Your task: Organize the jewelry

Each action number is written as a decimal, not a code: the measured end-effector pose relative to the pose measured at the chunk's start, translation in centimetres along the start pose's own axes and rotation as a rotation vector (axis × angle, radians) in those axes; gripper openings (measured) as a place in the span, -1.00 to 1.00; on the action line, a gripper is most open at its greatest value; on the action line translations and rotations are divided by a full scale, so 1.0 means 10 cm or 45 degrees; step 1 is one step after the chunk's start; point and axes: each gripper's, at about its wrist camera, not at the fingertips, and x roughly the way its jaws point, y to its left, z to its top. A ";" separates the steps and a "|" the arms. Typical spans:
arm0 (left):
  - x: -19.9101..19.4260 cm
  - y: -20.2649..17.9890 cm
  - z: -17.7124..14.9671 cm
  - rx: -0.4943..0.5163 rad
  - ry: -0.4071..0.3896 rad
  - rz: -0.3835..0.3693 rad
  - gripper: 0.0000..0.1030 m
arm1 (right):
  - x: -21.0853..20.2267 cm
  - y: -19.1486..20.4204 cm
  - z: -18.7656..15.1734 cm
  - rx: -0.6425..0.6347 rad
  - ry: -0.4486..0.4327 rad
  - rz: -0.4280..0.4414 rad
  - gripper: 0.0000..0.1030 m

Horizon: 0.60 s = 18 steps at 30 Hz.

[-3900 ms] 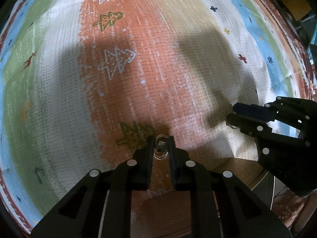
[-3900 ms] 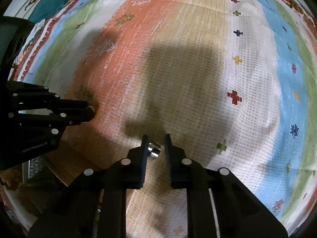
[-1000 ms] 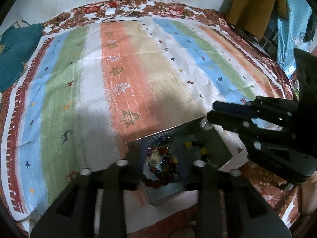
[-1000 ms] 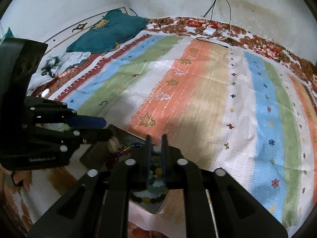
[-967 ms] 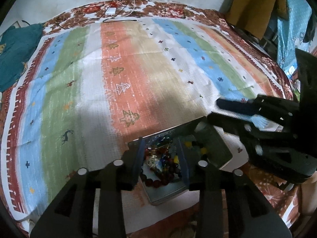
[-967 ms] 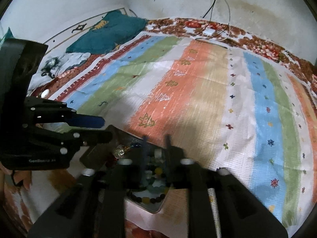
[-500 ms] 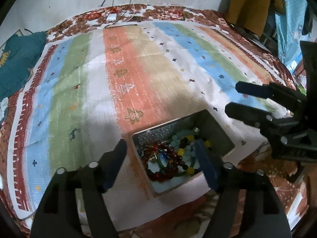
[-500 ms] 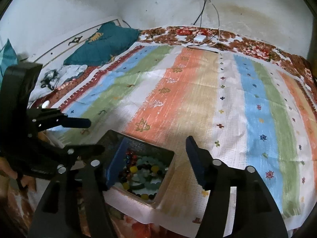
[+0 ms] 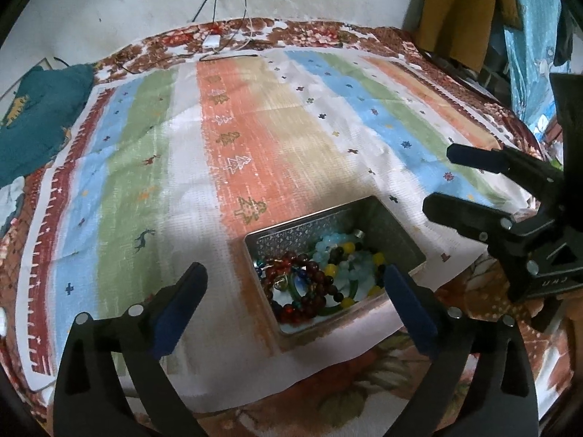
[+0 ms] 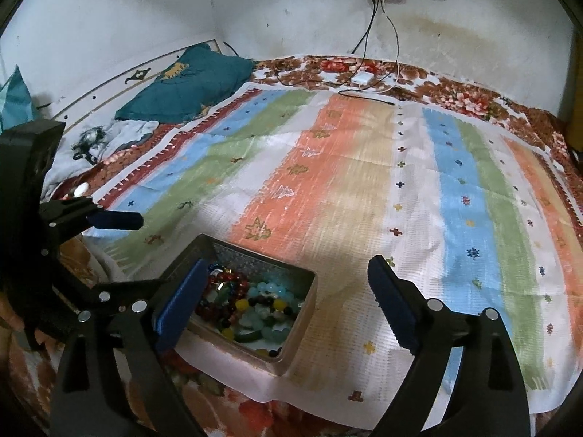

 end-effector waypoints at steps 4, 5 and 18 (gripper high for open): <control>-0.06 -0.05 -0.08 0.002 -0.030 0.043 0.89 | -0.05 0.00 -0.04 0.018 -0.004 -0.006 0.78; -0.07 -0.06 -0.09 0.000 -0.032 0.043 0.89 | -0.07 -0.01 -0.05 0.029 -0.003 0.006 0.78; -0.16 -0.16 -0.16 0.033 -0.085 0.065 0.89 | -0.20 -0.02 -0.12 0.059 -0.025 0.020 0.78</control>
